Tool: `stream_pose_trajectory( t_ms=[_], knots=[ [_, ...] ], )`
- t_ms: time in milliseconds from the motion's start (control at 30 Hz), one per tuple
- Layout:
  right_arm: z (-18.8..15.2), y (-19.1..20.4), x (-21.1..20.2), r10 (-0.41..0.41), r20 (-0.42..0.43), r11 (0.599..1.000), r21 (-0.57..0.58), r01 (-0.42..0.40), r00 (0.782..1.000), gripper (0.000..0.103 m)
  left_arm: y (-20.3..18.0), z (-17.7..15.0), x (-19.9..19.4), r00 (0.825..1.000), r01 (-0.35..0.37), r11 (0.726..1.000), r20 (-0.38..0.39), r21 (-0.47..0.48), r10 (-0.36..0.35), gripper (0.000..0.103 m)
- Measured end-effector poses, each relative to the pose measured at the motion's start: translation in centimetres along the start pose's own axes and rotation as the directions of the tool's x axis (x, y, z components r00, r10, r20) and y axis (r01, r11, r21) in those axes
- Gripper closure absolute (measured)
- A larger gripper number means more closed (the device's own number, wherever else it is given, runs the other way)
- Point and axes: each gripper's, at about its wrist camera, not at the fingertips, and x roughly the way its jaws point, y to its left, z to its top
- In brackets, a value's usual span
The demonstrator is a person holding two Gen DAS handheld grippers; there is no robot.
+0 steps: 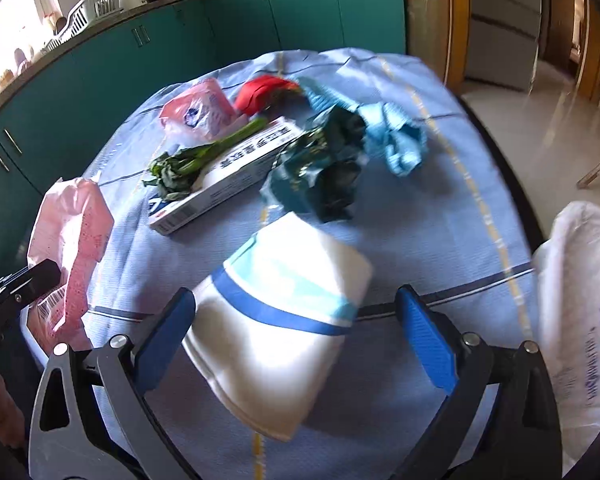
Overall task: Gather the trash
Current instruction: 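Grasp the pink wrapper with the left gripper while the right gripper grasps the paper cup, then carry the pink wrapper and paper cup over the white bin and open both grippers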
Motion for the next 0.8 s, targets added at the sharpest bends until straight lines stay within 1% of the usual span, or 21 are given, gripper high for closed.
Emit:
stream_pose_trajectory(
  t_ms=[33, 67, 133, 200, 267, 367, 467, 600, 800],
  knots=[
    [0.0, 0.1, 0.1, 0.013, -0.004, 1.0, 0.002, -0.013, 1.0, 0.014, 0.0, 0.0, -0.1, 1.0, -0.005, 1.0, 0.004, 0.002, 0.005, 0.085],
    [-0.1, 0.4, 0.2, 0.04, -0.008, 0.999, 0.0, -0.04, 0.999, 0.023, -0.1, -0.1, -0.3, 1.0, -0.01, 1.0, 0.009, 0.002, 0.01, 0.085],
    [0.0, 1.0, -0.1, 0.037, 0.006, 0.999, -0.017, -0.037, 0.999, 0.033, -0.2, -0.1, -0.7, 1.0, -0.023, 1.0, 0.018, 0.005, 0.023, 0.085],
    [0.2, 1.5, -0.9, 0.051, 0.033, 0.998, -0.04, -0.049, 0.998, 0.051, -0.6, -0.1, -1.1, 0.999, -0.042, 0.999, 0.035, 0.02, 0.041, 0.085],
    [0.4, 1.8, -1.7, 0.054, 0.051, 0.997, -0.059, -0.051, 0.997, 0.058, -0.9, 0.0, -1.5, 0.998, -0.05, 0.998, 0.05, 0.033, 0.048, 0.085],
    [0.3, 1.8, -2.9, 0.031, 0.082, 0.996, -0.088, -0.024, 0.996, 0.059, -1.4, 0.3, -2.1, 0.996, -0.06, 0.998, 0.075, 0.037, 0.057, 0.085],
    [0.2, 0.9, -4.3, 0.041, 0.11, 0.996, -0.086, -0.032, 0.993, 0.059, -1.7, 0.4, -2.7, 0.993, -0.075, 0.996, 0.096, 0.042, 0.071, 0.085],
    [0.2, -0.6, -6.7, 0.014, 0.174, 0.997, -0.078, -0.001, 0.985, 0.059, -2.5, 0.6, -3.2, 0.991, -0.081, 0.995, 0.107, 0.052, 0.075, 0.085],
    [0.1, -4.4, -9.4, -0.086, 0.256, 0.995, -0.021, 0.095, 0.963, 0.059, -5.2, 1.0, -3.0, 0.99, -0.081, 0.992, 0.123, 0.1, 0.069, 0.085]
  ],
)
